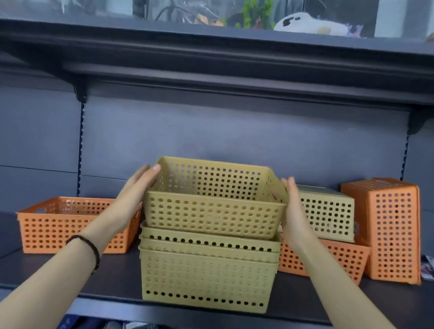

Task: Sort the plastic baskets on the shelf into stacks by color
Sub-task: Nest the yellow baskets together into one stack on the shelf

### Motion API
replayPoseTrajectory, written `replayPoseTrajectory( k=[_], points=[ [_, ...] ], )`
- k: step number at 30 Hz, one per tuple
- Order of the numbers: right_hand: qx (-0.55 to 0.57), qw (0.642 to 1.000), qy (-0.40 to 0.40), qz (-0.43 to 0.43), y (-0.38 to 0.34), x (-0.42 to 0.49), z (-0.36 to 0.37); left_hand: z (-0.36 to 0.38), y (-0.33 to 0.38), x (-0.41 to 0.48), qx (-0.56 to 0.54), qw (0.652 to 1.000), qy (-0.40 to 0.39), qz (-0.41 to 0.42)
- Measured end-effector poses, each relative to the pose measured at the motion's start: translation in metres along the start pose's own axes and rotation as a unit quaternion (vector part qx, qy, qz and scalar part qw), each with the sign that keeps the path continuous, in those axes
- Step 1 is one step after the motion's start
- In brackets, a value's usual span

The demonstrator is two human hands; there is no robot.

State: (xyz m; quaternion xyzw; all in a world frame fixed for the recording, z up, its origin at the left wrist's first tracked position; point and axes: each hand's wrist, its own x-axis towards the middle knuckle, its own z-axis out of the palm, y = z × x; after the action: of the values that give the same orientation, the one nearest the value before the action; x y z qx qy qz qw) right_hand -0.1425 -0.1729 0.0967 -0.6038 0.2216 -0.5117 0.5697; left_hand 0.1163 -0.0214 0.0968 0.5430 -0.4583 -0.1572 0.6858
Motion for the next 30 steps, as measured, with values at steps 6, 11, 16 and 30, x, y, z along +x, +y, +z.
replayPoseTrajectory(
  k=[6, 11, 16, 30],
  points=[
    [-0.096, 0.995, 0.02, 0.007, 0.017, 0.005, -0.011, 0.01, -0.016, -0.008, 0.033, 0.999, 0.014, -0.015],
    [-0.162, 0.986, 0.029, 0.024, 0.038, -0.003, -0.019, 0.013, -0.025, -0.01, 0.055, 0.998, 0.032, -0.029],
    [-0.193, 0.979, 0.029, 0.064, 0.046, -0.007, -0.017, 0.014, -0.026, -0.003, 0.191, 0.978, 0.076, -0.031],
    [-0.492, 0.863, -0.003, -0.118, 0.062, 0.008, -0.106, 0.072, 0.007, -0.004, 0.54, 0.84, 0.036, 0.047]
  ],
)
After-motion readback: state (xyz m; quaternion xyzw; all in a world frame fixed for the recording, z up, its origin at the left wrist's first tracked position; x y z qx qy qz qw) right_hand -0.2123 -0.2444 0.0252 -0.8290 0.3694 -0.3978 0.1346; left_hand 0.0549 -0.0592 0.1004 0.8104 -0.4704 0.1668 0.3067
